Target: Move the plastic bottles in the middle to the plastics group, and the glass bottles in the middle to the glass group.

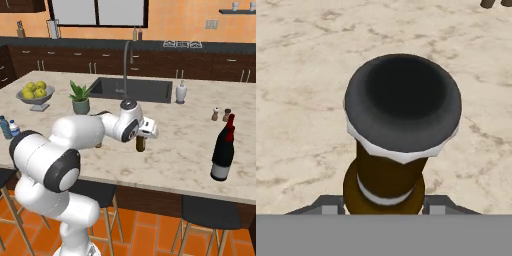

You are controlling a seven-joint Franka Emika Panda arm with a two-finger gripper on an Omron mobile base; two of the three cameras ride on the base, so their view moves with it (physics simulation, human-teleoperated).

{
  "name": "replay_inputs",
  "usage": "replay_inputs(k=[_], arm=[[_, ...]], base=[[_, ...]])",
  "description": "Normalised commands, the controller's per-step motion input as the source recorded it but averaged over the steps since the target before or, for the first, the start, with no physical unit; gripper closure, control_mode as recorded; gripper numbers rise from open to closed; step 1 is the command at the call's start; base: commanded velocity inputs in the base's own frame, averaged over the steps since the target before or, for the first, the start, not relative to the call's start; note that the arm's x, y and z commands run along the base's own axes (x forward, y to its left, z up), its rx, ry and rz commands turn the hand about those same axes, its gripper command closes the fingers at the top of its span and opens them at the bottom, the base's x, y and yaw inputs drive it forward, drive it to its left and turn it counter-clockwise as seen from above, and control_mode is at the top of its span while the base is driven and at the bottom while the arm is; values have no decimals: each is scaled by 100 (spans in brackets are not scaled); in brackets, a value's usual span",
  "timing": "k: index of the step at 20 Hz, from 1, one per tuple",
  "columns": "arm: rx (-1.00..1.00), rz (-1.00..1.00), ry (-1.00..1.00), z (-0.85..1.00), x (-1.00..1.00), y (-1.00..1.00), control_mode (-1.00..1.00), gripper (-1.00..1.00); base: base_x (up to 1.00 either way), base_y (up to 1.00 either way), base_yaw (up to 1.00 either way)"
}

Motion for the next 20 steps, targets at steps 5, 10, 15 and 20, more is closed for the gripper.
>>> replay_inputs(k=[5,10,15,20], arm=[[1,-30,-3,5,-4,-77,-100,100],[1,-26,7,4,-17,-54,-100,100],[0,-20,10,9,-11,-38,-100,100],[6,-10,-4,0,-2,-39,-100,100]], base=[[0,0,0],[0,0,0],[0,0,0],[0,0,0]])
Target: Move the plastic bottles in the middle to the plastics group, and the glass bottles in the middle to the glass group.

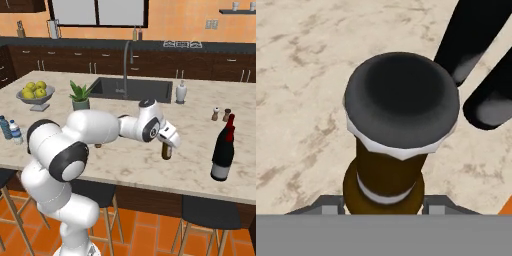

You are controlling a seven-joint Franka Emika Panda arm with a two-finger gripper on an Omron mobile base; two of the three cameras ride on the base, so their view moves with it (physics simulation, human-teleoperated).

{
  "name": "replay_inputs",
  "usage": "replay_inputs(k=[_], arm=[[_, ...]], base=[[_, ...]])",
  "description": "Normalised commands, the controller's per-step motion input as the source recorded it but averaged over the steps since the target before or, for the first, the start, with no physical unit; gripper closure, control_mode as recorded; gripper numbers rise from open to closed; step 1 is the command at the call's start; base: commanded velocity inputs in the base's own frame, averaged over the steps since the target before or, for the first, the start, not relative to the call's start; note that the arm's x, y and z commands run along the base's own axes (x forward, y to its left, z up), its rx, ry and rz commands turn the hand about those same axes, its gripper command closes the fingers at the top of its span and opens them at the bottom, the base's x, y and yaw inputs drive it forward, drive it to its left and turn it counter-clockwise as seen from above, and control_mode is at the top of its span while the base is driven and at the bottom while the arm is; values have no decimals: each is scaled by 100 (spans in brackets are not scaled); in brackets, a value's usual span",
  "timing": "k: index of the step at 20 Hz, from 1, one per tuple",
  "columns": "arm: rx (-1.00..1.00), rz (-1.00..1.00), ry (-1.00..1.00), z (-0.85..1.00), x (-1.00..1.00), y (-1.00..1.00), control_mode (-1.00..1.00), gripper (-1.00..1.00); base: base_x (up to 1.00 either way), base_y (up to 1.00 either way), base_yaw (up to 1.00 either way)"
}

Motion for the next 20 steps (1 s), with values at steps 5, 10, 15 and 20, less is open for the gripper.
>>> replay_inputs(k=[5,10,15,20], arm=[[5,-12,-5,0,-16,-62,-100,100],[1,-12,-12,1,-19,-52,-100,100],[0,-12,-9,0,-1,-39,-100,100],[-4,-10,0,-4,0,-2,-100,100]], base=[[0,0,0],[0,0,0],[0,0,0],[0,0,0]])
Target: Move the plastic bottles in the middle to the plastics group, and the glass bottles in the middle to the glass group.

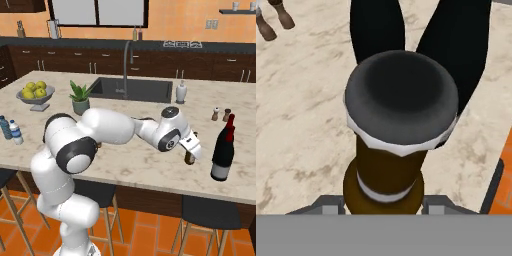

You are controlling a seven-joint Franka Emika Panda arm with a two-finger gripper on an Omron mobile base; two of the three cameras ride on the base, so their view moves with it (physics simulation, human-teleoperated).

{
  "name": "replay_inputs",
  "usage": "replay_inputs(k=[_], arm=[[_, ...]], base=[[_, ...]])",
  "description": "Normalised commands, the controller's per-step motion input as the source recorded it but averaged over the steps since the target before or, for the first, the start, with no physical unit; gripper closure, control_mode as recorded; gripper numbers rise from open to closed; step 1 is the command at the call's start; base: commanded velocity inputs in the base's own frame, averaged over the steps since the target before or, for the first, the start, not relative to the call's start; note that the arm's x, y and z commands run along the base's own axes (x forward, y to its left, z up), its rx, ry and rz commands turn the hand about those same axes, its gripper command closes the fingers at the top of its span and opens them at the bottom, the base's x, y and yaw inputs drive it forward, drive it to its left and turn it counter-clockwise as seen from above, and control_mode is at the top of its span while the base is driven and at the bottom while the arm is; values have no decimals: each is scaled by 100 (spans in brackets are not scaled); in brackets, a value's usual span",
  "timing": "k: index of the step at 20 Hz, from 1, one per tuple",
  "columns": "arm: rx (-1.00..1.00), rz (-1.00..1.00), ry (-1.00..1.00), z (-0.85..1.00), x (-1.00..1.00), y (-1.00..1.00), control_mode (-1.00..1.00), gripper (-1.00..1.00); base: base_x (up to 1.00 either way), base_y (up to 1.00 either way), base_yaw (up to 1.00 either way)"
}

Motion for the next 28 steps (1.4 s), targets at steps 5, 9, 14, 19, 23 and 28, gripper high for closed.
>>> replay_inputs(k=[5,9,14,19,23,28], arm=[[-10,-8,6,0,1,7,-100,100],[-1,-11,6,0,1,-10,-100,100],[0,-7,0,0,2,-7,-100,100],[0,-8,0,0,24,-3,-100,100],[3,-8,0,0,20,-16,-100,100],[8,-4,0,0,9,-25,-100,100]], base=[[0,0,0],[0,0,0],[0,0,0],[0,0,0],[0,0,0],[0,0,0]])
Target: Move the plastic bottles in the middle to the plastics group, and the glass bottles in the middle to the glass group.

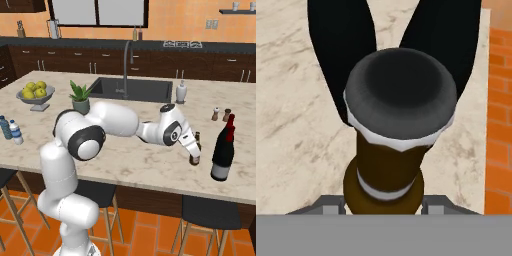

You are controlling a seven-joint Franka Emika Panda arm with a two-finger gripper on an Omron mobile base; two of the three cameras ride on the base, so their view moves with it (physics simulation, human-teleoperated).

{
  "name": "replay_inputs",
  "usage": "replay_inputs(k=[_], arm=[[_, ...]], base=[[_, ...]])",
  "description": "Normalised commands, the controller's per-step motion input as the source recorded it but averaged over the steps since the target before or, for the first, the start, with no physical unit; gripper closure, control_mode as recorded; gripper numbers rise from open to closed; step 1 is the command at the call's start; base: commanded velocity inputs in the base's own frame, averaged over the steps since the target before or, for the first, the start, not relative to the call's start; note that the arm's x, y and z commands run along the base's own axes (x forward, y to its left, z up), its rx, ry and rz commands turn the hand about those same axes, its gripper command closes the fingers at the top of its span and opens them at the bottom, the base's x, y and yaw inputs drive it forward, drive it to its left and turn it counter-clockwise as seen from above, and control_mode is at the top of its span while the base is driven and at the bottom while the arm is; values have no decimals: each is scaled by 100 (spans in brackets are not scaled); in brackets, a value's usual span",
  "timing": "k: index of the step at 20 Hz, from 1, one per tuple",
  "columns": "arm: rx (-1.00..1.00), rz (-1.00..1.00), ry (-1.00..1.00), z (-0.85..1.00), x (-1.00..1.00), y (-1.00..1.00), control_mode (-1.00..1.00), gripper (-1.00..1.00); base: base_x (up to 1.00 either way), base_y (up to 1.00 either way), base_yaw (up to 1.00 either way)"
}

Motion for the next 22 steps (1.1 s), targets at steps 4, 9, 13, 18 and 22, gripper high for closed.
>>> replay_inputs(k=[4,9,13,18,22], arm=[[5,0,0,0,18,-11,-100,100],[1,0,0,0,29,0,-100,100],[1,0,0,0,5,-2,-100,100],[0,0,-1,-25,0,-1,-100,100],[0,0,-1,-34,0,0,-100,100]], base=[[0,0,0],[0,0,0],[0,0,0],[0,0,0],[0,0,0]])
